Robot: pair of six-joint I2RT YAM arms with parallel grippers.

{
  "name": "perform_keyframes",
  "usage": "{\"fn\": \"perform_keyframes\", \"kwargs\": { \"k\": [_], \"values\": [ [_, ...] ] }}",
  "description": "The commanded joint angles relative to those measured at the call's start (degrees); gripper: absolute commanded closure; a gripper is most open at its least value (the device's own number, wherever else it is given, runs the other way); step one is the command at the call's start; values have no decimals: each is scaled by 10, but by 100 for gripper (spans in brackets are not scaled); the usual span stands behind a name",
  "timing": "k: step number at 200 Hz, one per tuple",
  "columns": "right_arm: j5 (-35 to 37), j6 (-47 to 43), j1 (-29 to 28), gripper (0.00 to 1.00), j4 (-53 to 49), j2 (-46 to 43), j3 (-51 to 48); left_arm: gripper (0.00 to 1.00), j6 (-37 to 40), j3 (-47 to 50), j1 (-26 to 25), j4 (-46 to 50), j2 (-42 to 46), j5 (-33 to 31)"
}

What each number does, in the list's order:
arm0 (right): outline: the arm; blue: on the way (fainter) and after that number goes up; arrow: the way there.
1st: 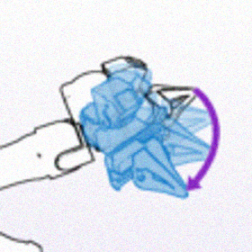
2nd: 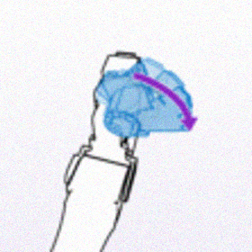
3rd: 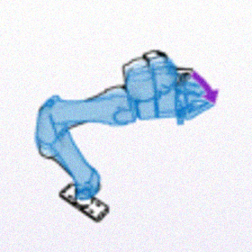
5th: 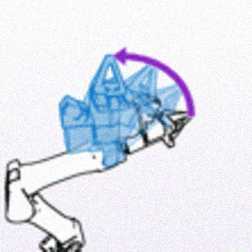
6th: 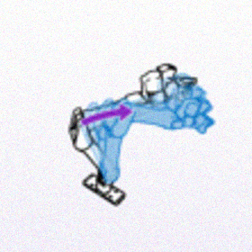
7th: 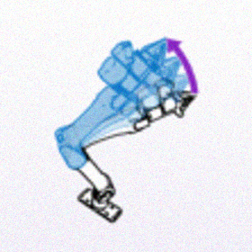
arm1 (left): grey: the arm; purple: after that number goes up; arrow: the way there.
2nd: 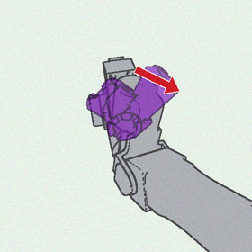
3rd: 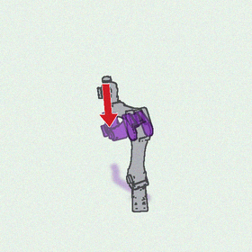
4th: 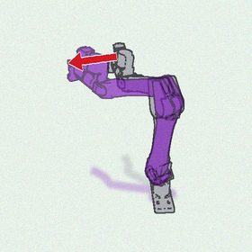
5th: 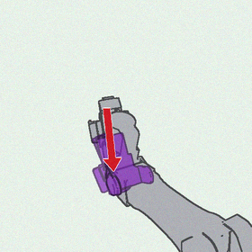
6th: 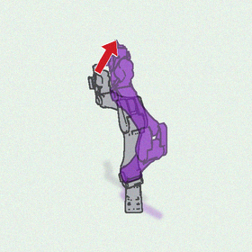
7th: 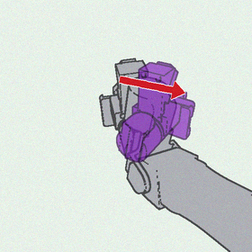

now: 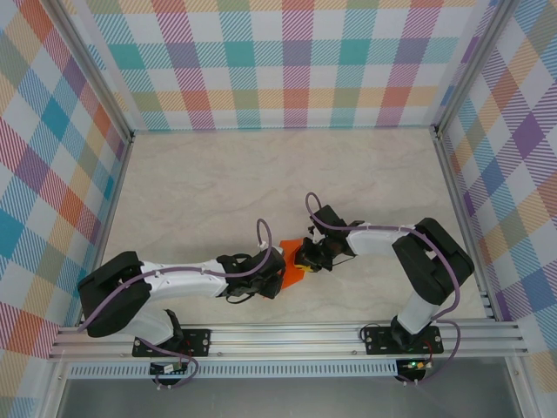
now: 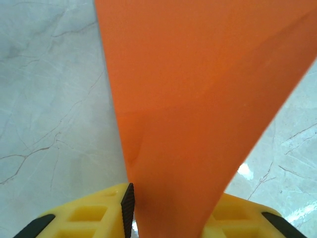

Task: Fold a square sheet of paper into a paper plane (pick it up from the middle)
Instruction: Fourth fold the wing at the center of the table.

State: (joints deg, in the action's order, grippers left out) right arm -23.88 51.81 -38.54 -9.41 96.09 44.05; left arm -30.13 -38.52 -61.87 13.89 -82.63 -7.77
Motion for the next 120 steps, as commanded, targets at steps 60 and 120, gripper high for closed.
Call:
{"fn": "perform_keyframes", "kwargs": {
  "k": [60, 120],
  "values": [
    [9, -6, -4, 83, -19, 14, 7, 80, 4, -7, -10, 6, 10, -4],
    [11, -9, -4, 82, -30, 3, 16, 72, 9, -16, -10, 16, 11, -6]
  ]
}}
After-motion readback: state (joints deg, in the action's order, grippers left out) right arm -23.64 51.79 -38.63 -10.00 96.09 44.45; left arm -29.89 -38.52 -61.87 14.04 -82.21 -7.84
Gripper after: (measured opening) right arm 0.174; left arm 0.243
